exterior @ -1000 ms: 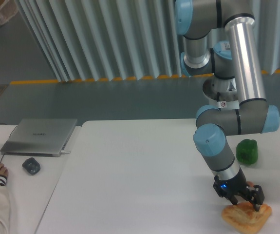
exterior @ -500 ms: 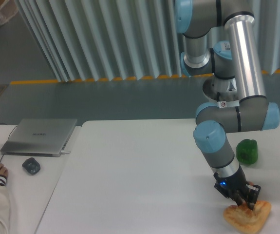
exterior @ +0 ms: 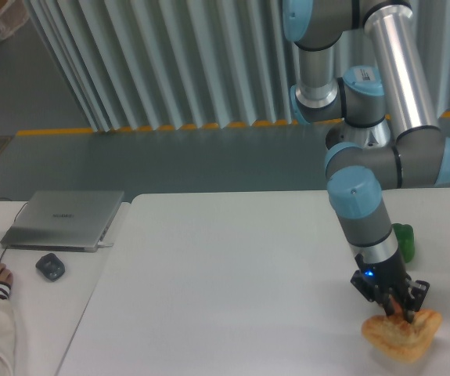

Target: Place the triangular bread in the basket

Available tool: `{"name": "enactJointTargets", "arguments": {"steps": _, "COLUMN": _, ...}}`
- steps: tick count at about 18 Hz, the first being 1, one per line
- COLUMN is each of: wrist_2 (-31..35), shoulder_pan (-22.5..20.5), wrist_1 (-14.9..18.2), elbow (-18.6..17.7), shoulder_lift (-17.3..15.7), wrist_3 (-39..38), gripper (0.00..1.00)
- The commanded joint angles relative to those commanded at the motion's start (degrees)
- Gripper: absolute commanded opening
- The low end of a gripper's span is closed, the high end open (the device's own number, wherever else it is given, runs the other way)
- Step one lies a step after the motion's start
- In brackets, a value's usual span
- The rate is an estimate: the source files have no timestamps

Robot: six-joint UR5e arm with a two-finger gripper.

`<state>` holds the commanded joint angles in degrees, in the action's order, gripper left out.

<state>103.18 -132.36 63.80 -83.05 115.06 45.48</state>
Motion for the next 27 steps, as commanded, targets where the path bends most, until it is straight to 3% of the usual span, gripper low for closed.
{"name": "enactJointTargets", "arguments": {"steps": 2, "wrist_2": -2.09, "shoulder_pan": -2.45, "wrist_1": 2.55, "elbow": -0.09, "shoulder_lift": -1.76, "wrist_3": 4.95, "gripper": 0.40}}
{"name": "enactJointTargets", "arguments": {"steps": 5, "wrist_2": -8.16, "shoulder_pan": -6.15, "wrist_1": 3.26, "elbow": -0.09, "shoulder_lift": -4.40, "wrist_3": 12.95, "gripper": 0.40}}
{"name": "enactJointTargets", "arguments": {"steps": 10, "wrist_2": -8.00, "shoulder_pan": -9.06, "wrist_1": 3.35, "elbow": 0.26, "shoulder_lift": -5.63, "wrist_3": 25.08, "gripper": 0.40}}
{"name": "enactJointTargets", "arguments": {"steps": 12, "wrist_2": -8.09, "shoulder_pan": -12.56, "wrist_1": 3.27, "elbow": -0.09, "shoulder_lift": -5.90, "wrist_3": 29.48, "gripper": 0.40}}
{"name": "enactJointTargets", "arguments": {"steps": 15, "wrist_2": -8.17, "shoulder_pan": -16.16, "wrist_1": 1.78, "elbow": 0.17, "shoulder_lift": -5.64, "wrist_3": 32.91, "gripper": 0.40}}
{"name": "enactJointTargets", "arguments": {"steps": 19, "wrist_2": -8.26, "shoulder_pan": -21.09, "wrist_1": -3.05, "elbow": 0.96, "shoulder_lift": -4.94, "wrist_3": 40.56, "gripper": 0.40}}
{"name": "enactJointTargets", "arguments": {"steps": 27, "wrist_2": -8.17, "shoulder_pan": -24.96, "wrist_1": -8.78, "elbow": 2.11, "shoulder_lift": -1.50, "wrist_3": 40.13, "gripper": 0.40}}
